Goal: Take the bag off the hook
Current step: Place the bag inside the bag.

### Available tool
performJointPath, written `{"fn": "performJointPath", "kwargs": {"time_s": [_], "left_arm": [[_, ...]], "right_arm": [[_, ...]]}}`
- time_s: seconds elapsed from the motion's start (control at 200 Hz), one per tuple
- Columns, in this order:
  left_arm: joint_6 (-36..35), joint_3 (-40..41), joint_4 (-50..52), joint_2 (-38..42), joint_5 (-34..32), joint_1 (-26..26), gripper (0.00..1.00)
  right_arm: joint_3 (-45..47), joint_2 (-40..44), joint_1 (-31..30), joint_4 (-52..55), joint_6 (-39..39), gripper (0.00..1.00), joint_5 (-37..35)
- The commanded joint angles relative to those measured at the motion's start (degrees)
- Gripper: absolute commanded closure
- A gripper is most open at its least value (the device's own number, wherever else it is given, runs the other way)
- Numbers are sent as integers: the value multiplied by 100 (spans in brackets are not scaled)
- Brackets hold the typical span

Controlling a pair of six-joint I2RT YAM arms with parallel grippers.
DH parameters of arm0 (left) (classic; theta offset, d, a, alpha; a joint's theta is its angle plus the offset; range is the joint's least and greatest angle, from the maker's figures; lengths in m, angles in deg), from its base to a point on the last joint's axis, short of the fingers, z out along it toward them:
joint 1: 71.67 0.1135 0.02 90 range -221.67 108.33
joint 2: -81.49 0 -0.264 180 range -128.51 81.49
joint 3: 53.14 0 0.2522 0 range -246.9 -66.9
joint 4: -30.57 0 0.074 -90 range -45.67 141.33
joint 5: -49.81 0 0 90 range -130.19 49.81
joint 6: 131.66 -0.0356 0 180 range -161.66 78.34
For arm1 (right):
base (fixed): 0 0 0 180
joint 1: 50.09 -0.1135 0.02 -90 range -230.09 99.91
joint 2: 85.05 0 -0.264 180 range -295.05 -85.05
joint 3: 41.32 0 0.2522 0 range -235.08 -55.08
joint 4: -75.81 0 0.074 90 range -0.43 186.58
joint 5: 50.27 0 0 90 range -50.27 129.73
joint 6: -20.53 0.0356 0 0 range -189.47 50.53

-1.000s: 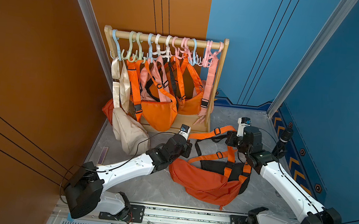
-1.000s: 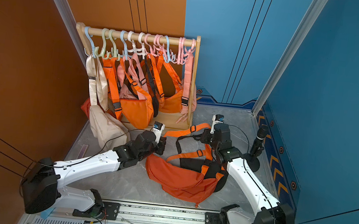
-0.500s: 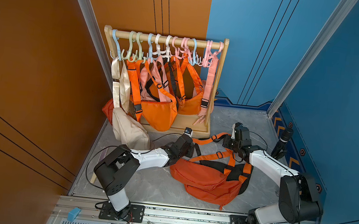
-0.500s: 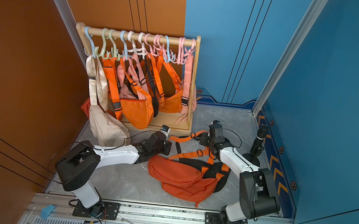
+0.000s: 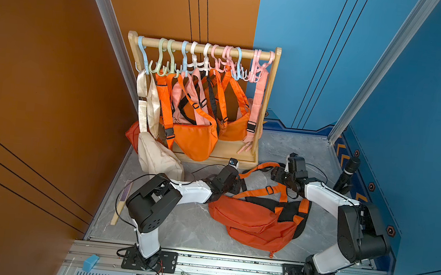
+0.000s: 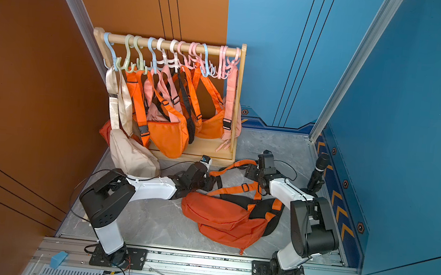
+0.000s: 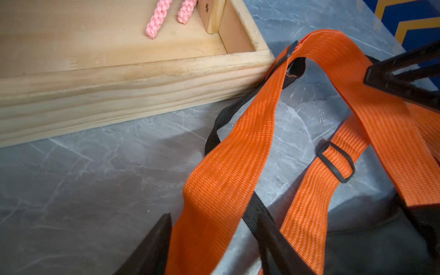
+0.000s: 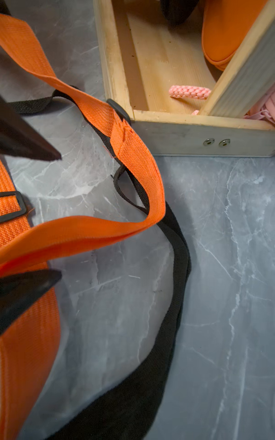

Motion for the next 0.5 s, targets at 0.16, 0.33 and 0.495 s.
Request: {"fn": "performJointPath", "kwargs": {"time_s": [0.16,0.33,0.495], "left_arm": [[-135,584,-130,1089,-181,-181,15],[-85,1102,-157,1915,-412,-331,4],[-25,1537,-151,2758,-504,-391,5]], "right_arm": [[-178,635,-10,165,-151,1,31],[-348,971,-109,353,-250,0,46],[-614,1223,-336,509,-361,0,34]]}}
